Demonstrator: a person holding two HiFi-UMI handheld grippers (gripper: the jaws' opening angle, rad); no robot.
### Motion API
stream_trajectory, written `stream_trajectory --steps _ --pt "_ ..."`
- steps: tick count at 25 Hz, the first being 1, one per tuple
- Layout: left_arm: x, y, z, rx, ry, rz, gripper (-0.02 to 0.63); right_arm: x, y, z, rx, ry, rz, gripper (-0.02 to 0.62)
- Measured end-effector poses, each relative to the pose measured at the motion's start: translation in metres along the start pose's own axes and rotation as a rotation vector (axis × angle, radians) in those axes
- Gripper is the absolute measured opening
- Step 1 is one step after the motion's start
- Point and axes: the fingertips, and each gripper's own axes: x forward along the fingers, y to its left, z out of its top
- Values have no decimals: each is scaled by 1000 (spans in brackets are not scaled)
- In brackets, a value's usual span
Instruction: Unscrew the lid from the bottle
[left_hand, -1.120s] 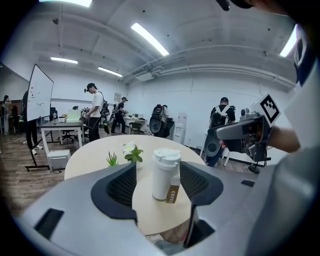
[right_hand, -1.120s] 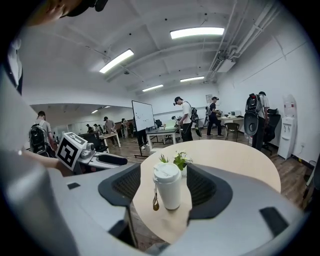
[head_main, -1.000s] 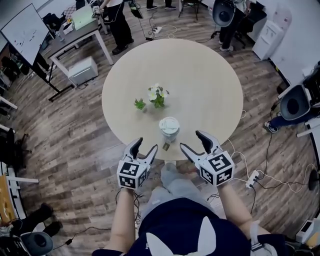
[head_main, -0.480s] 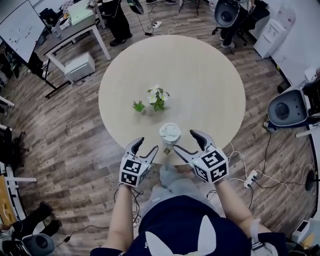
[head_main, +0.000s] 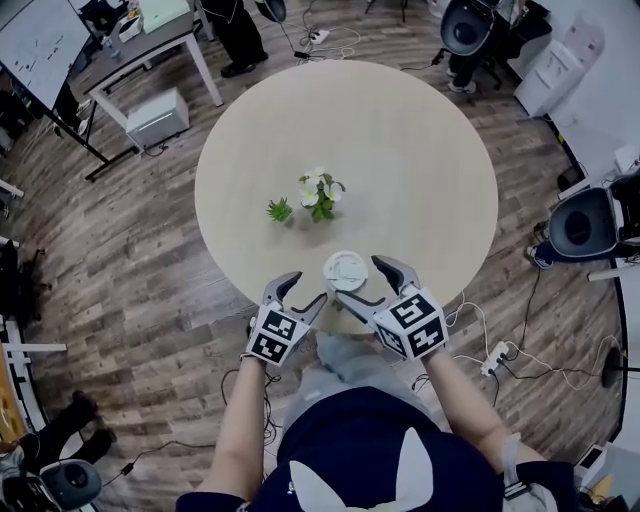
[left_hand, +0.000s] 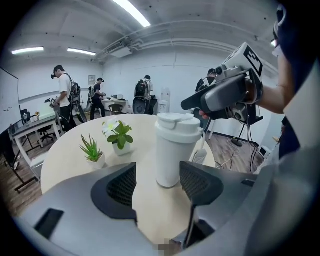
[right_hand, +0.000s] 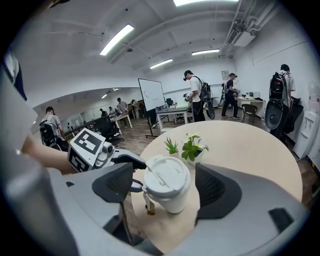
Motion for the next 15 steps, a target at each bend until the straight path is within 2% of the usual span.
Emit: stream_trajectory --steps 5,15 --pt "11 -12 -1 -4 -5 -118 270 14 -2 0 -10 39 -5 395" --pt "37 -24 -5 66 32 -214 272 32 -4 -16 -52 147 -3 405"
